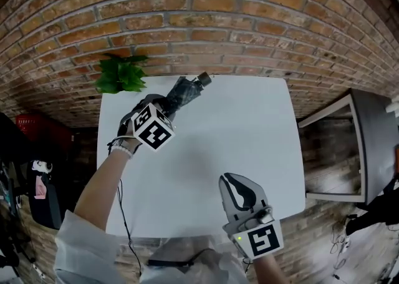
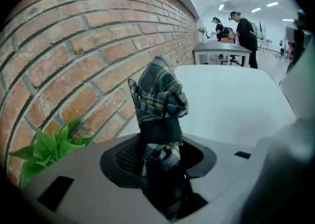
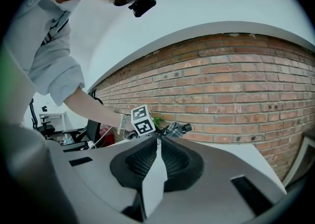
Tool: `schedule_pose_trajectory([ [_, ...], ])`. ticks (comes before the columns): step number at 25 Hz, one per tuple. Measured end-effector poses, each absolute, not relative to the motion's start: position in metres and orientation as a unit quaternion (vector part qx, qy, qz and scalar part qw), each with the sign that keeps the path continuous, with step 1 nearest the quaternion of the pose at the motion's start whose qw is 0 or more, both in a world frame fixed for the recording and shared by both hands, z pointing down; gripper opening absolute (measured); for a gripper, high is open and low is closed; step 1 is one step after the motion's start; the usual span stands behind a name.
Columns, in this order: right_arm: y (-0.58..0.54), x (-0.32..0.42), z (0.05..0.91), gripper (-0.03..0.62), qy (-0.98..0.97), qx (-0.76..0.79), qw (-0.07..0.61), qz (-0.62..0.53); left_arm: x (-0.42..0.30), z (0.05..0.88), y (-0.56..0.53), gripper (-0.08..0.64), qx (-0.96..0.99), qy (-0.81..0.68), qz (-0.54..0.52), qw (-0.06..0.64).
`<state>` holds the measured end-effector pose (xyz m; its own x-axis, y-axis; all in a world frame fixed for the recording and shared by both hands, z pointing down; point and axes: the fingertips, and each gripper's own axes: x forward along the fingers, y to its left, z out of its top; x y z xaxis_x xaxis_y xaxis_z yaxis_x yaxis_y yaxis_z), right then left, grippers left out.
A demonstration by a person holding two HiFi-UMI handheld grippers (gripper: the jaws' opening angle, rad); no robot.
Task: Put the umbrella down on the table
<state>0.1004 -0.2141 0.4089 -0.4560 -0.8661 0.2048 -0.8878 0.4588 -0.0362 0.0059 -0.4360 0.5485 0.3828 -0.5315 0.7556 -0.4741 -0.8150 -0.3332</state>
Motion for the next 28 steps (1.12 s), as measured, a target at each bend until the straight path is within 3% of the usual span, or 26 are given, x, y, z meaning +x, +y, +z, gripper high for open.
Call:
schedule_pose_trajectory([
  [16, -0.218, 0.102, 0.435, 0.057, -0.840, 0.529, 0.091, 0.083, 0.013, 0.613, -0.493, 0.211, -0.766, 0.284, -0.568, 0.105],
  [28, -0.215, 0.093, 0.430, 0.057, -0.840, 0.529, 0.089, 0.083, 0.016, 0.597, -0.483, 0.285, -0.787, 0.284, -0.537, 0.108],
])
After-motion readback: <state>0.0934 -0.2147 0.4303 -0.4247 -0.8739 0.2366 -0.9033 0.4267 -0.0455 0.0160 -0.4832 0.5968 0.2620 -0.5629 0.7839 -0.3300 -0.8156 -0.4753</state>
